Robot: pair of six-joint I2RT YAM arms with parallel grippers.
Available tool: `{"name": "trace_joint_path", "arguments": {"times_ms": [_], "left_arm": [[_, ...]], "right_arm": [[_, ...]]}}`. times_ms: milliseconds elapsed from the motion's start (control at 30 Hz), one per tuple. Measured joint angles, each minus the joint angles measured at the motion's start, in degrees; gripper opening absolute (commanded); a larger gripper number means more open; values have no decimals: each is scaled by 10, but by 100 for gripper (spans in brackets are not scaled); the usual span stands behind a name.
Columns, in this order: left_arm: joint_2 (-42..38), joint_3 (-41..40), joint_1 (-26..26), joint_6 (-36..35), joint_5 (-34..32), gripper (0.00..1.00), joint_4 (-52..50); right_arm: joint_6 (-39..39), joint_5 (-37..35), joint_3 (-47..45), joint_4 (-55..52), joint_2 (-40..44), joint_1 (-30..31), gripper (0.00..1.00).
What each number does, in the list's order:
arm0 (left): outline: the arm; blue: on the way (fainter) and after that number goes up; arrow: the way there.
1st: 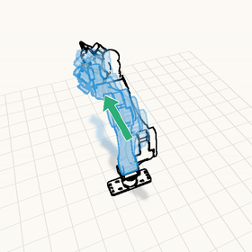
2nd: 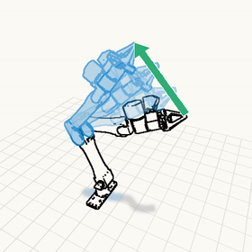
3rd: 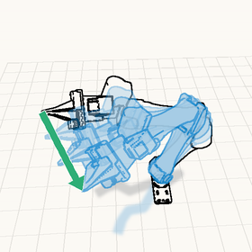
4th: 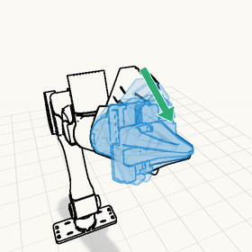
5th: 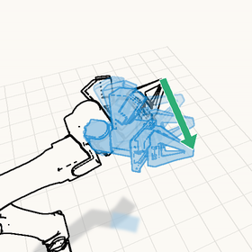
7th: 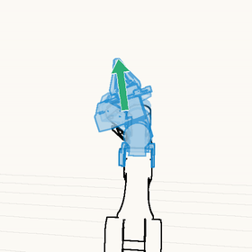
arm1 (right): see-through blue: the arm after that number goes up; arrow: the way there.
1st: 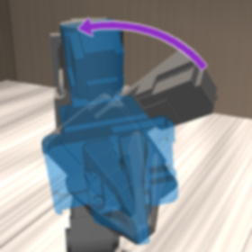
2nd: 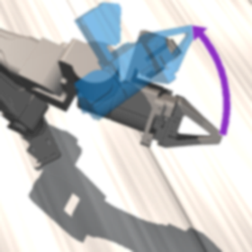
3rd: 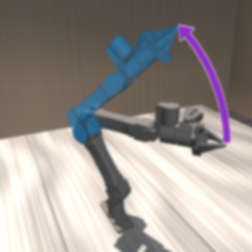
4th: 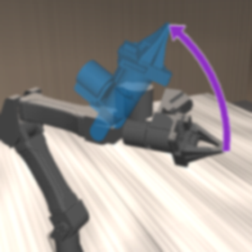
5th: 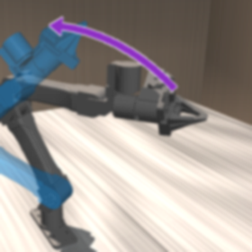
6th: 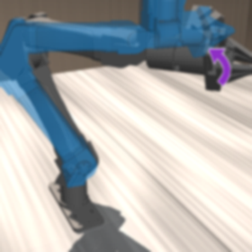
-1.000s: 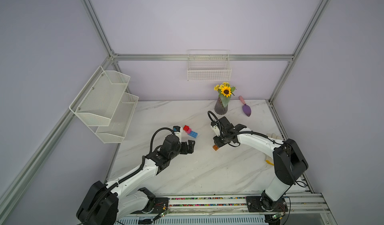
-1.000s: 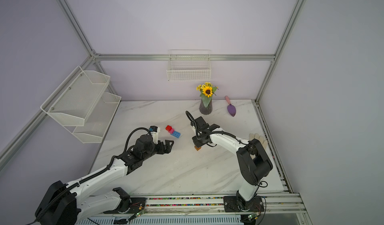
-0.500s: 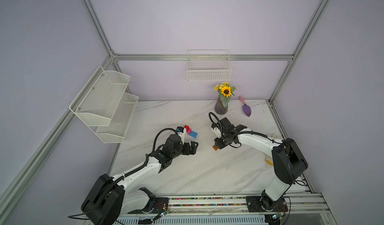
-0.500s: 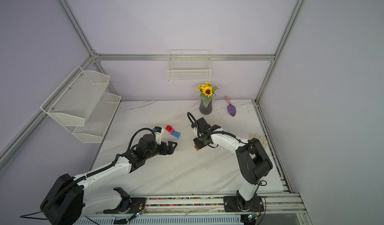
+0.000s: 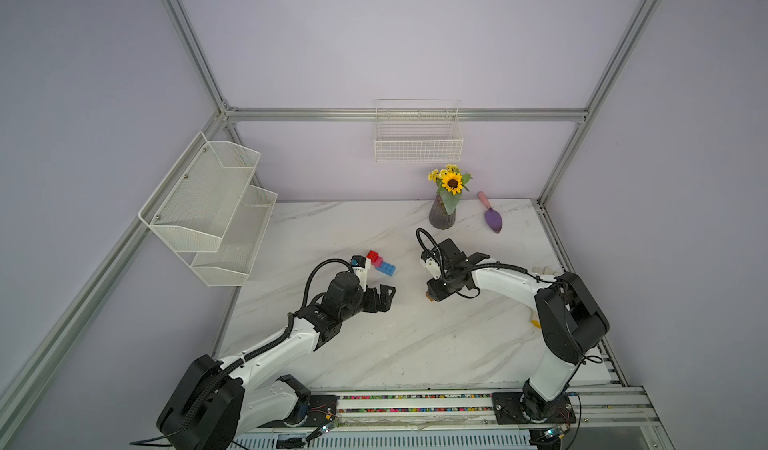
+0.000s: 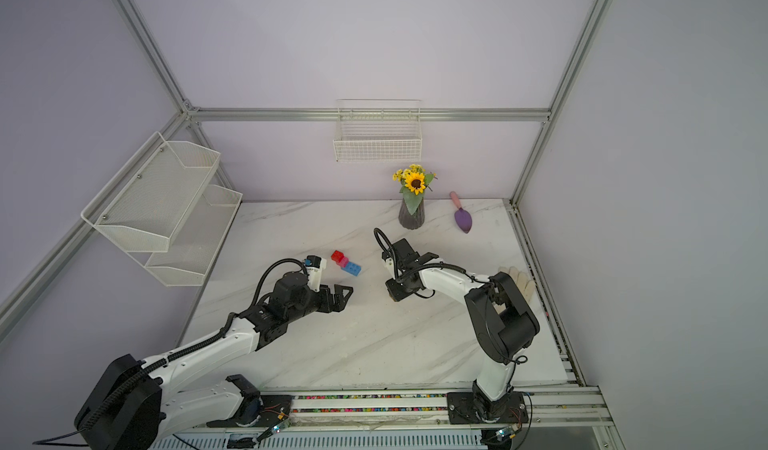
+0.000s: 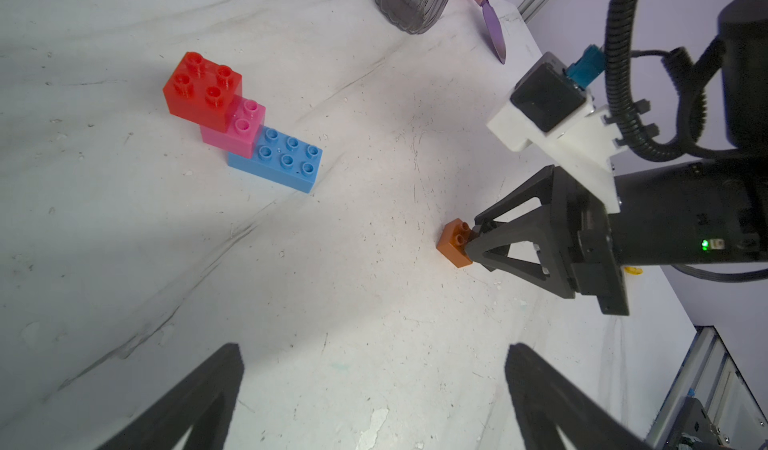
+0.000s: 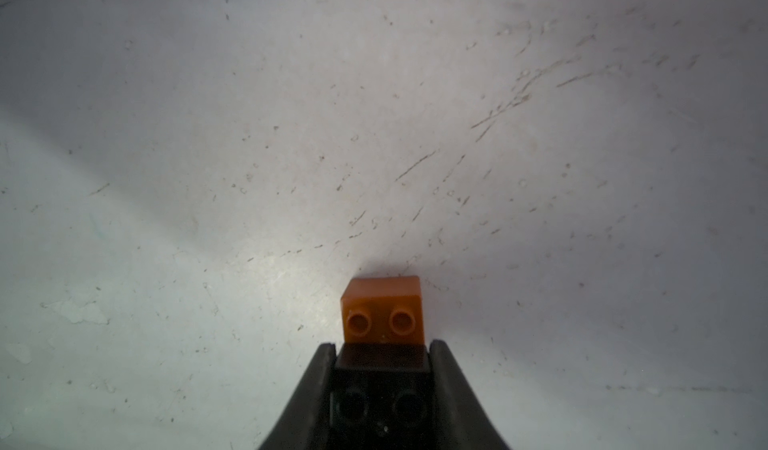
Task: Assemble the letter v with lego
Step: Assemble the lego brick with the lego brick.
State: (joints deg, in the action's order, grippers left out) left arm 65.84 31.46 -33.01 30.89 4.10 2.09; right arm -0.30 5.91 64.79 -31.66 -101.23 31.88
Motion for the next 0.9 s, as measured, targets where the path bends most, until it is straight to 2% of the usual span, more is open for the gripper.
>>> {"name": "trace_joint_path", "arguments": {"times_ms": [633,900], "left_arm": [[-1,-5,0,-3,-18,100,-1],[2,0,1,-22,-38,100,-13]], "right_arm": [[2,-13,30,-24,-24,14,26],[42,2,65,22,-63,21,26]]}}
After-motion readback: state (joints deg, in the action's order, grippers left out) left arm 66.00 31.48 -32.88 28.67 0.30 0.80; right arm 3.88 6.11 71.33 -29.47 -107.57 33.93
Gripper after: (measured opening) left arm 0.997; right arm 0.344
